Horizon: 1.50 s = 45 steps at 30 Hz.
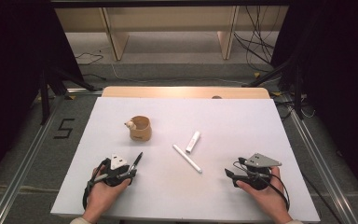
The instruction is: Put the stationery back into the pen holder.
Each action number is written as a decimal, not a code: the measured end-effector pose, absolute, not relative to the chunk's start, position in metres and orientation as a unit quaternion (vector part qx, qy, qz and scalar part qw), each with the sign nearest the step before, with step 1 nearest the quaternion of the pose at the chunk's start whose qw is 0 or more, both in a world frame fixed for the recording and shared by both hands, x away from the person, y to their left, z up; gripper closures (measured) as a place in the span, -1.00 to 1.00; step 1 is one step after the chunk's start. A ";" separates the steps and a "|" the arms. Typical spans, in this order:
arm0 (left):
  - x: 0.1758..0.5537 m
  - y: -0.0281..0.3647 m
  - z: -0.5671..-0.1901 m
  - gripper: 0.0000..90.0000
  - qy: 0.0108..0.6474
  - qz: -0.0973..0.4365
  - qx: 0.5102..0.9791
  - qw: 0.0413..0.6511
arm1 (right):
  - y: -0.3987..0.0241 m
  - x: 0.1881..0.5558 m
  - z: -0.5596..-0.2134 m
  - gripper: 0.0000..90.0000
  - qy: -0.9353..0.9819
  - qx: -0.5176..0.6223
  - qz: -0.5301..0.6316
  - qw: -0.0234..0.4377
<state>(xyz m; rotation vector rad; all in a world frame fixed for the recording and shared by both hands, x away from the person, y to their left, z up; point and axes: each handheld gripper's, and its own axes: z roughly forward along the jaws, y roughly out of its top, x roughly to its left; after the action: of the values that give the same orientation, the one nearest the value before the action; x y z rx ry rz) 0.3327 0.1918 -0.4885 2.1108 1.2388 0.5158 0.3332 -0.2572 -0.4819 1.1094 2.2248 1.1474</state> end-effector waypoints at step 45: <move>0.336 0.189 -0.489 0.76 0.511 0.186 0.782 0.306 | -0.256 0.333 -0.482 -0.34 0.796 0.399 0.408 0.201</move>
<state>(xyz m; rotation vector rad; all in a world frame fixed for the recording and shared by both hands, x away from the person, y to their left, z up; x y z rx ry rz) 0.3356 0.1894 -0.4888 2.0693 1.3518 0.4936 0.3326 -0.2558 -0.4819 1.1138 2.2243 1.1396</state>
